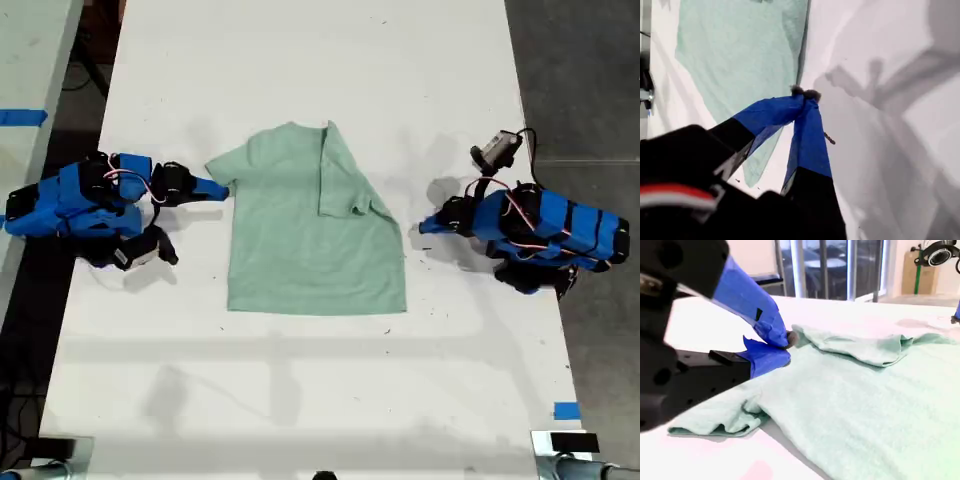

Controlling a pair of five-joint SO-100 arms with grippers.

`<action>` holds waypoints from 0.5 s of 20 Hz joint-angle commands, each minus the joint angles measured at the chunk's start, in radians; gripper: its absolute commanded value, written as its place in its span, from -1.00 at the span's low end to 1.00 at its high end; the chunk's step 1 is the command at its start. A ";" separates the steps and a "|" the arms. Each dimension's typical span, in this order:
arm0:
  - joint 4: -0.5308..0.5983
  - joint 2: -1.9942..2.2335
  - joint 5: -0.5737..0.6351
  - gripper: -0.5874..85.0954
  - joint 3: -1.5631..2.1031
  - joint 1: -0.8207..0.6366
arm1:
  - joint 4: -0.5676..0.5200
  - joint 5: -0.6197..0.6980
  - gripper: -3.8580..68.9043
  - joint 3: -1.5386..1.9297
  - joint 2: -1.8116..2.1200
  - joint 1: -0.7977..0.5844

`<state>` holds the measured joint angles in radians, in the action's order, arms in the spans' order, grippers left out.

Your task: Fold t shirt

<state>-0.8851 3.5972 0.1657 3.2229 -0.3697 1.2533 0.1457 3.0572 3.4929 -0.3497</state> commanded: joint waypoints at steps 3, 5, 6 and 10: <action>-0.002 -0.002 -0.021 -0.99 0.009 -0.005 | -0.025 0.005 -0.94 0.054 0.014 0.002; -0.002 -0.002 -0.021 -0.99 0.009 -0.005 | -0.025 0.005 -0.94 0.054 0.014 0.002; -0.002 -0.002 -0.021 -0.99 0.009 -0.005 | -0.025 0.005 -0.94 0.054 0.014 0.003; 0.003 0.002 -0.018 -0.99 0.003 0.017 | -0.025 0.005 -0.94 0.054 0.014 0.003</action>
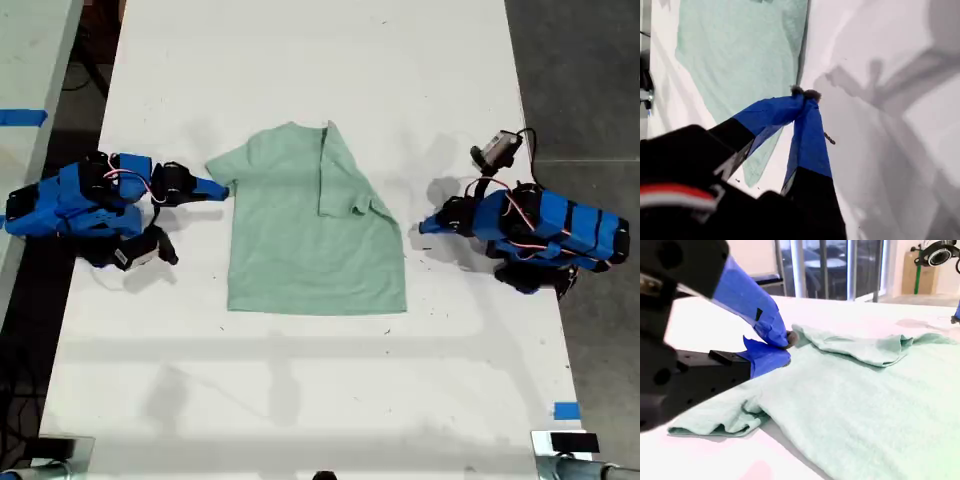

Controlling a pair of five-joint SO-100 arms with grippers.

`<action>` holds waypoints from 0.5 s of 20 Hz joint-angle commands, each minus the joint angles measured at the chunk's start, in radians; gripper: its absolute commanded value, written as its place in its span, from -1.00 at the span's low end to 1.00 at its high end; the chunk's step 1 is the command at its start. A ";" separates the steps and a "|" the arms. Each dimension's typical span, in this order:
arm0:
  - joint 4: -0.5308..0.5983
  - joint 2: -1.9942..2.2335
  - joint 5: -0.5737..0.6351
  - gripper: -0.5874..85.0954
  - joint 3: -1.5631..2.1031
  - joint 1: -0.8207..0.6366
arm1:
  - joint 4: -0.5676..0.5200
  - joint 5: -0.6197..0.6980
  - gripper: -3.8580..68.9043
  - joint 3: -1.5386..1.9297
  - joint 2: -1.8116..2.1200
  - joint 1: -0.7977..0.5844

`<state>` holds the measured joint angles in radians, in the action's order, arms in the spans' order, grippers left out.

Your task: Fold t shirt

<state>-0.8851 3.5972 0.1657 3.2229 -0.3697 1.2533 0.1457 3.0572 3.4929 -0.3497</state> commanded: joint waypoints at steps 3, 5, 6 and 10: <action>0.015 -0.072 0.017 -0.99 -0.080 -0.020 | -0.025 0.005 -0.94 0.054 0.014 0.002; -0.017 -0.380 0.118 -0.99 -0.322 -0.094 | -0.025 0.003 -0.94 0.054 0.014 0.000; -0.057 -0.580 0.193 -0.89 -0.472 -0.164 | -0.025 0.005 -0.94 0.054 0.014 0.000; -0.130 -1.071 0.448 -0.59 -0.881 -0.374 | -0.025 0.008 -0.94 0.054 0.014 0.003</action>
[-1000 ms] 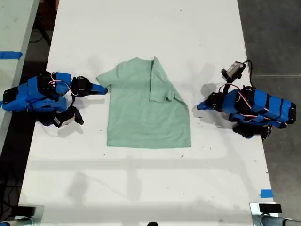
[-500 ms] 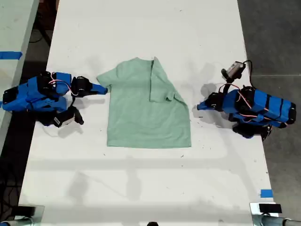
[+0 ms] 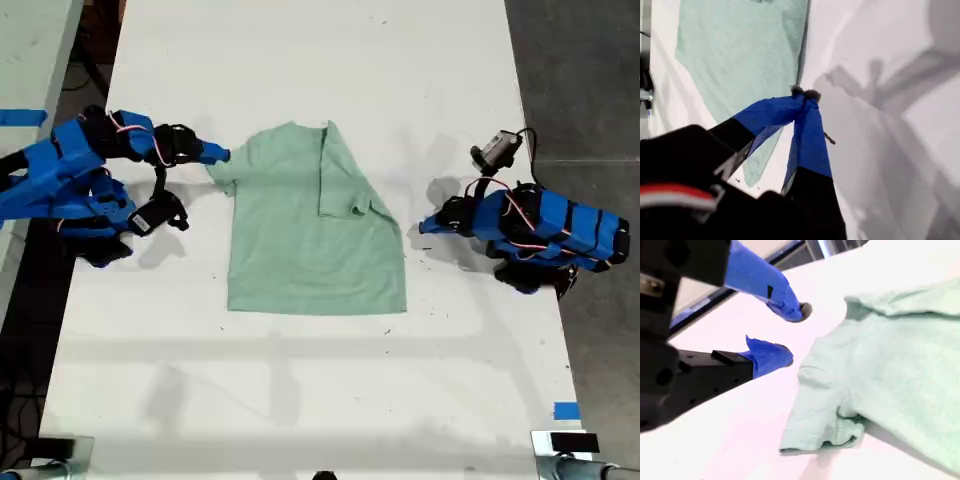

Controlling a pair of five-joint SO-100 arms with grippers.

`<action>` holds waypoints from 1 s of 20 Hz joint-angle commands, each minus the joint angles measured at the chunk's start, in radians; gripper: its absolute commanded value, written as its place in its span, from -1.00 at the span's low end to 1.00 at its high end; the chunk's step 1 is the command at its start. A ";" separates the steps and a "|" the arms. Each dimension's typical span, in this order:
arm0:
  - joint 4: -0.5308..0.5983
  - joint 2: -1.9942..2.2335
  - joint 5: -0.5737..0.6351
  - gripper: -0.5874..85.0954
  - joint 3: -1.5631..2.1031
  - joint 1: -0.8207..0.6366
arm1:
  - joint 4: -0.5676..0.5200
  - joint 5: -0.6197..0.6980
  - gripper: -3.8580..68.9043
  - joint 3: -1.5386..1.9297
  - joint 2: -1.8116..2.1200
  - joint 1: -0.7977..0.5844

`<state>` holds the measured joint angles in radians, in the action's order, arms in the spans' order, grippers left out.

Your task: Fold t shirt

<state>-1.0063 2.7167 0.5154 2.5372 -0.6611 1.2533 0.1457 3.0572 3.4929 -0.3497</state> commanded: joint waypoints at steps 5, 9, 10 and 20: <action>-0.018 -0.643 0.229 -0.54 -0.390 -0.307 | -0.025 0.014 -0.94 0.054 0.014 0.005; -0.034 -0.819 0.192 -0.53 -0.417 -0.330 | -0.026 0.015 -0.94 0.054 0.014 0.005; -0.031 -0.836 0.176 -0.54 -0.397 -0.321 | -0.026 0.015 -0.94 0.054 0.014 0.005; -0.127 -1.078 0.106 -0.99 -0.588 -0.275 | -0.026 0.017 -0.94 0.054 0.014 0.005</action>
<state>-1.0876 1.5861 0.6412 2.0110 -0.9388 1.2533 0.1457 3.0588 3.4929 -0.3497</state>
